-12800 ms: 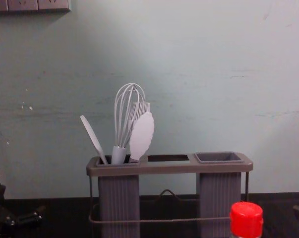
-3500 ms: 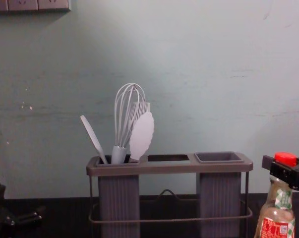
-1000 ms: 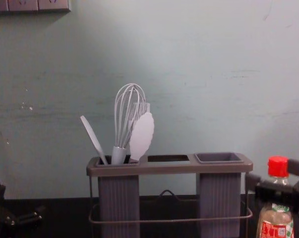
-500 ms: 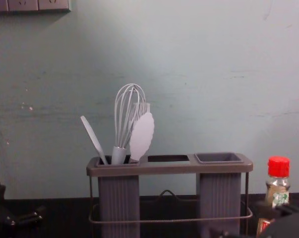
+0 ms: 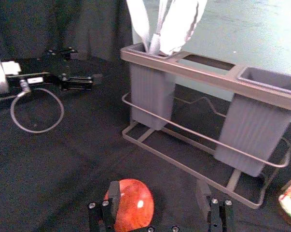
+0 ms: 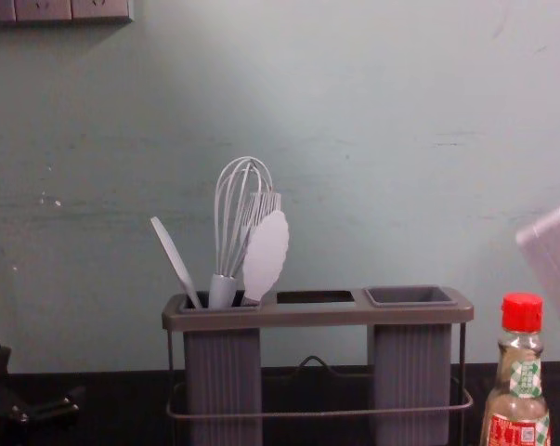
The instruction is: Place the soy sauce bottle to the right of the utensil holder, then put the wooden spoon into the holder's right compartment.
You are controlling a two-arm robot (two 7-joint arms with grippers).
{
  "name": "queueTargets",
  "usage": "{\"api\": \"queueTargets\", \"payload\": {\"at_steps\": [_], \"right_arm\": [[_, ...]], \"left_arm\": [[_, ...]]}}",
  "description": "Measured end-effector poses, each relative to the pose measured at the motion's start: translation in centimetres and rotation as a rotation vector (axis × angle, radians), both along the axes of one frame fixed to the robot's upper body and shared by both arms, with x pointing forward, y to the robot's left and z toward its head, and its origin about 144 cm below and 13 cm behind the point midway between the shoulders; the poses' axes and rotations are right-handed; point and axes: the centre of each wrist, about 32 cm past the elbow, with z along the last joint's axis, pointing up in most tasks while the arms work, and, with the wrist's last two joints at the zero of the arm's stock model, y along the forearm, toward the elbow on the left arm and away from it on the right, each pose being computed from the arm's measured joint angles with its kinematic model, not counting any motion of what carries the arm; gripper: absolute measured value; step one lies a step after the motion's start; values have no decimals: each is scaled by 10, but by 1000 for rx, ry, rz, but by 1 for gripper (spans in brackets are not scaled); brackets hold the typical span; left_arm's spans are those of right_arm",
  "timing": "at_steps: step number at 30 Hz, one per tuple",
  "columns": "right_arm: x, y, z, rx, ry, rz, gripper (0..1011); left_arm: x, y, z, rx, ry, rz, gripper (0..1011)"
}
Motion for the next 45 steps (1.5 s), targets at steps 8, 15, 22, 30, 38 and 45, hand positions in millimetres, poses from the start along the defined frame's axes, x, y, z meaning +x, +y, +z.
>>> {"api": "queueTargets", "payload": {"at_steps": [8,15,22,30,38,45], "right_arm": [[2,1,-1,35,5,25,1003],[2,1,-1,33,6,24,1003],[1,1,-1,29,7,23,1003],[1,1,-1,28,7,23,1002],[5,11,4,-13,51,10,1002],[9,26,17,-92,114,-19,1002]], "left_arm": [[0,0,0,0,0,0,1011],[0,0,0,0,0,0,1011],[0,0,0,0,0,0,1011],[0,0,0,0,0,0,1011],[0,0,0,0,0,0,1011],[0,0,0,0,0,0,1011]]}}
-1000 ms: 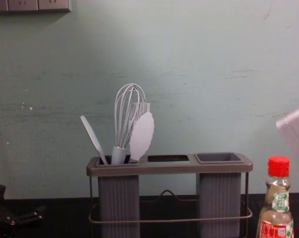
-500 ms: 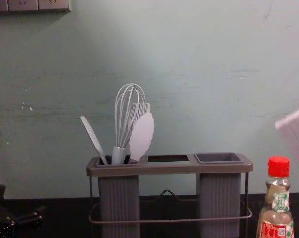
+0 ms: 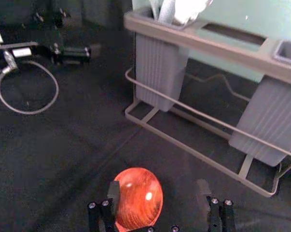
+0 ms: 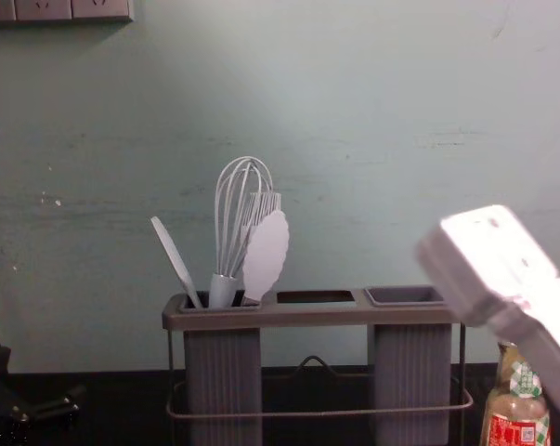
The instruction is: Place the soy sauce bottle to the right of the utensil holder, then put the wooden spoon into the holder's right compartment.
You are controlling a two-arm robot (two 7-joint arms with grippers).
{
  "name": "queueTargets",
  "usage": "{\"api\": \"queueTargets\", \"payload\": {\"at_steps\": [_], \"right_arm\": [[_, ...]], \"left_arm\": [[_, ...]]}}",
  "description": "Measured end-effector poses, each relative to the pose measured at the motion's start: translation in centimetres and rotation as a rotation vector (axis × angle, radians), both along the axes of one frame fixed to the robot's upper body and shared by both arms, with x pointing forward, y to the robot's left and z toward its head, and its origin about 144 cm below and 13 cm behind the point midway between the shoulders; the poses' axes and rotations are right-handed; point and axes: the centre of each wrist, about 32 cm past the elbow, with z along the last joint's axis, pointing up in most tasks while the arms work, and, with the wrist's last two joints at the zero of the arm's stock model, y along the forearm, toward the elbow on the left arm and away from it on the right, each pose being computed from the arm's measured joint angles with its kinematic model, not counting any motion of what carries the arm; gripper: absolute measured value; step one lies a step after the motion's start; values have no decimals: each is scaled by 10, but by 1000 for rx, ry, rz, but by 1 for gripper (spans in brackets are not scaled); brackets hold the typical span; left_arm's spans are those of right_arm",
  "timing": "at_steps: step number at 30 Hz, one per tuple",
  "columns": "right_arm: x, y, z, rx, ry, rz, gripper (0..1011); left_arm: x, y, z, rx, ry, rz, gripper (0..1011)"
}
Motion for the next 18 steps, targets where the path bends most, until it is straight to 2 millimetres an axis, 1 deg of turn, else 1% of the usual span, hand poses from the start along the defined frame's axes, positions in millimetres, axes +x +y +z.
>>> {"api": "queueTargets", "payload": {"at_steps": [7,14,18], "right_arm": [[10,17,19,-71,103,-5,1003],[17,24,31,-90,180,7,1002],[20,26,34,-94,203,16,1003]], "left_arm": [[0,0,0,0,0,0,1011],[0,0,0,0,0,0,1011],[0,0,0,0,0,0,1011]]}}
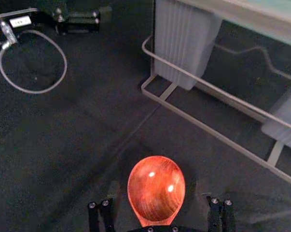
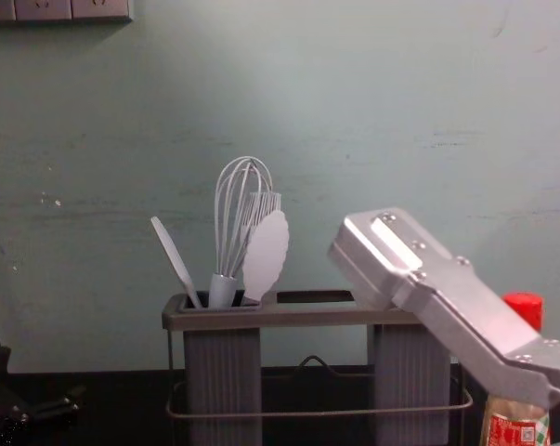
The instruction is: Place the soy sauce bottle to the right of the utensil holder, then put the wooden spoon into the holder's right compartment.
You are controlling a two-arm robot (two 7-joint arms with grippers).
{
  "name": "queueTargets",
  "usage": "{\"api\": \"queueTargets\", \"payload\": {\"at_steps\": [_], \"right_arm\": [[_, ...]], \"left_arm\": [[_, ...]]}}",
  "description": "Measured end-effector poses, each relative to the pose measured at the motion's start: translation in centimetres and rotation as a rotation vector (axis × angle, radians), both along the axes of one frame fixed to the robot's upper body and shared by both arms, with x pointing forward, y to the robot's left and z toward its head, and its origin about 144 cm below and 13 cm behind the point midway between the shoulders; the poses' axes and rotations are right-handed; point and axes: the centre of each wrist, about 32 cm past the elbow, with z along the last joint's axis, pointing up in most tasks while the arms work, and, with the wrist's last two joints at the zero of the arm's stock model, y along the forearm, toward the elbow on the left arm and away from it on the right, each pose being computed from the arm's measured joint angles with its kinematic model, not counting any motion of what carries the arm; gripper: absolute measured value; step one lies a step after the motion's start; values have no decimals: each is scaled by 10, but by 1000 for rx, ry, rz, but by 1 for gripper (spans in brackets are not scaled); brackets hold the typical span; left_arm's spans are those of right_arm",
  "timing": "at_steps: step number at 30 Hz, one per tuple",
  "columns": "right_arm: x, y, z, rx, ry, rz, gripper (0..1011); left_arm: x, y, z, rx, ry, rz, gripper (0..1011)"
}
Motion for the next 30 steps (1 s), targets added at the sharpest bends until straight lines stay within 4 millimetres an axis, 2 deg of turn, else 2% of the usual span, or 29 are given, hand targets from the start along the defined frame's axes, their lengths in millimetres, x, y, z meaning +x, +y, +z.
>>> {"api": "queueTargets", "payload": {"at_steps": [12,30], "right_arm": [[11,10,-3,-38,64,6,1002],[14,15,-7,-65,103,10,1003]], "left_arm": [[0,0,0,0,0,0,1011],[0,0,0,0,0,0,1011]]}}
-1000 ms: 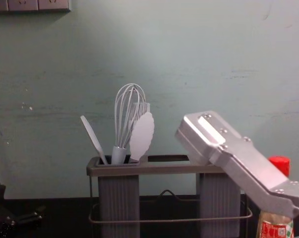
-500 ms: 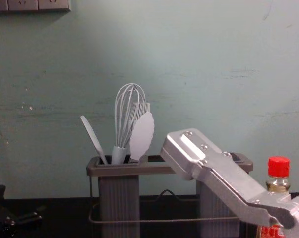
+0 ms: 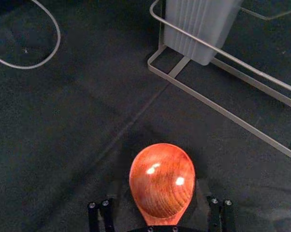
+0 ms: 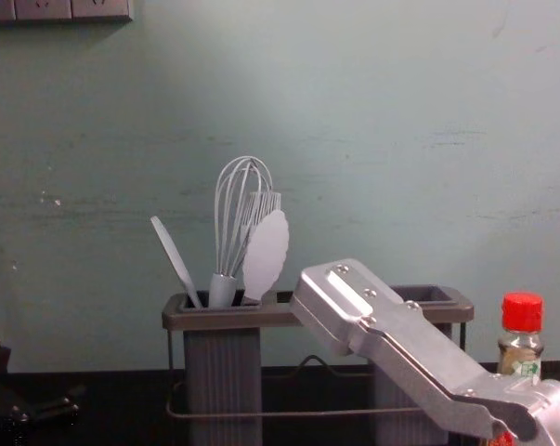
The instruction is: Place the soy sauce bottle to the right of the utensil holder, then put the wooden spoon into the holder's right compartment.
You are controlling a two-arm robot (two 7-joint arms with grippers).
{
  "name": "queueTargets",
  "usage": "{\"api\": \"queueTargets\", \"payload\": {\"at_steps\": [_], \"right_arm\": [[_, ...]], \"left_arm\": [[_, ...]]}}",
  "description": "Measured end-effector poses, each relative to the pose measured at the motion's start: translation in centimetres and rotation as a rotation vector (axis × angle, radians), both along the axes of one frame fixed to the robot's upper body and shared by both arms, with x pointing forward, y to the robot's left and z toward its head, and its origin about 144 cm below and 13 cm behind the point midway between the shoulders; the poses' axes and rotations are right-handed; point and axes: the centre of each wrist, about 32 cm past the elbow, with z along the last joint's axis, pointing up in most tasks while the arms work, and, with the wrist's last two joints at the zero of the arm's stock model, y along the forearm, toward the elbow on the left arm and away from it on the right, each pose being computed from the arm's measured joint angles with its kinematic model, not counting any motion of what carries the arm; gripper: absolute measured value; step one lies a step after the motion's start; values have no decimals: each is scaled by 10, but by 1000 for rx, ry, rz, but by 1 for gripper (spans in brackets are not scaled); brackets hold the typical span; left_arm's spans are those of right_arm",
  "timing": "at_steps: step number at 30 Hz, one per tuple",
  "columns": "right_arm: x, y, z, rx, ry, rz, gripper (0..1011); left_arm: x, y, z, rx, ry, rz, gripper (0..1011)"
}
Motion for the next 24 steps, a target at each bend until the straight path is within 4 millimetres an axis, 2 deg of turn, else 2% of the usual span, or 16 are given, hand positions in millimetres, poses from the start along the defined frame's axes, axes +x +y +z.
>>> {"api": "queueTargets", "payload": {"at_steps": [24], "right_arm": [[4,3,0,-5,8,-8,1002]], "left_arm": [[0,0,0,0,0,0,1011]]}}
